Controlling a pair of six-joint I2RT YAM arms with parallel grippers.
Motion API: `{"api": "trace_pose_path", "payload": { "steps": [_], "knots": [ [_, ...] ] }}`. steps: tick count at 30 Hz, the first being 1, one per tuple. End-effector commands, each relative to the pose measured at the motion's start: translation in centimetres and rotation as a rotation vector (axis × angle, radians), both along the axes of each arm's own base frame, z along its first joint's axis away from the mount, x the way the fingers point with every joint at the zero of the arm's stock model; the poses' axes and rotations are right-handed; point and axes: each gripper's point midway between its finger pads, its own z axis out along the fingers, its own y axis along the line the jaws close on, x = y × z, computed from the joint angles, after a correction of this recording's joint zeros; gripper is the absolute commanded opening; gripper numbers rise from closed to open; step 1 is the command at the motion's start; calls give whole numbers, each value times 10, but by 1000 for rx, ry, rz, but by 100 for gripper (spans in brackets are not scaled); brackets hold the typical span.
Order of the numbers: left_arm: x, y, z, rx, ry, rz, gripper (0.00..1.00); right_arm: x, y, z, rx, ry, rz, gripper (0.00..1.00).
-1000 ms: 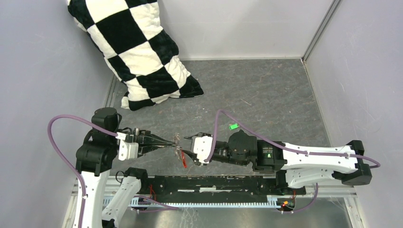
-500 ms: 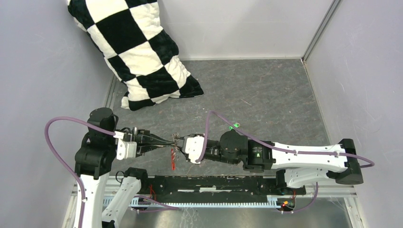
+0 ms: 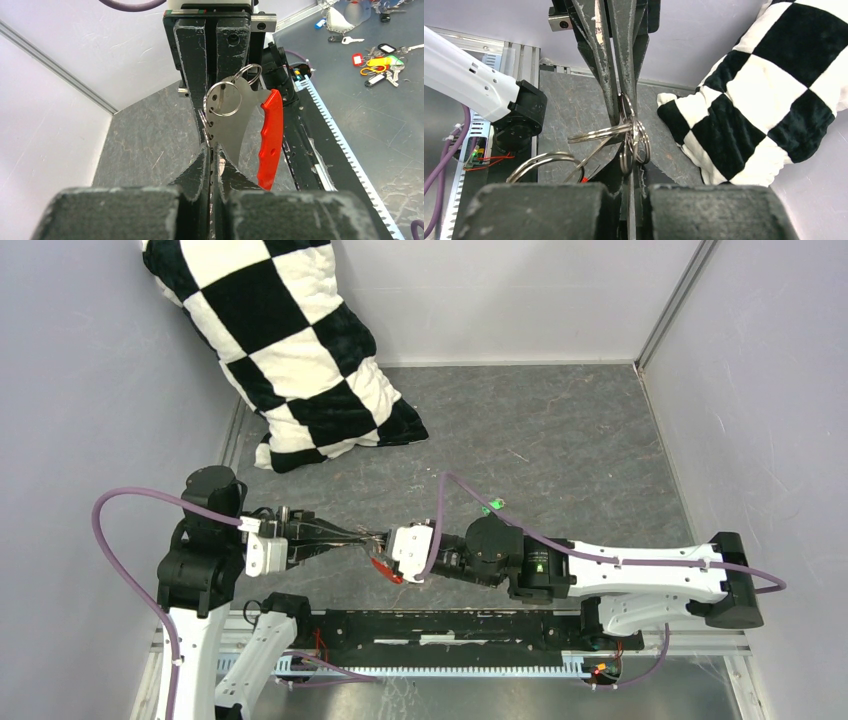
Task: Put the keys on the keyring
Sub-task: Adjust the keyring.
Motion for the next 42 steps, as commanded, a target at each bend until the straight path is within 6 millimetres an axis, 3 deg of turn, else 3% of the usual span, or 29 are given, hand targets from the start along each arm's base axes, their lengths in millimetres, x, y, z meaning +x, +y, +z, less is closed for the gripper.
{"api": "trace_pose_path", "payload": {
  "steps": [1, 11, 16, 18, 21, 28, 33, 38, 42],
  "knots": [
    [-26, 0, 10, -36, 42, -111, 2, 11, -18, 48, 177, 5, -63, 0],
    [-29, 0, 11, -39, 26, -113, 4, 11, -35, 56, 263, 45, -70, 0],
    [-28, 0, 11, -37, 5, -100, 46, 9, -36, 58, 278, 54, -62, 0],
    [-25, 0, 10, -32, -5, -84, 71, 9, -37, 61, 288, 53, -60, 0],
    [-18, 1, 8, -17, -16, -40, 83, 9, -41, 66, 304, 48, -62, 0],
    [14, 6, 13, 22, -68, 152, 84, 2, -44, 66, 280, 12, -22, 1],
    [20, 5, 26, -3, -38, 176, 80, -2, -46, 65, 255, -18, 2, 1],
    [24, 1, 37, -32, 16, 154, 62, -3, -48, 68, 243, -44, 9, 1],
    [11, -1, 28, -20, 43, 52, 47, -12, -40, 67, 221, -60, 64, 1]
  ]
}}
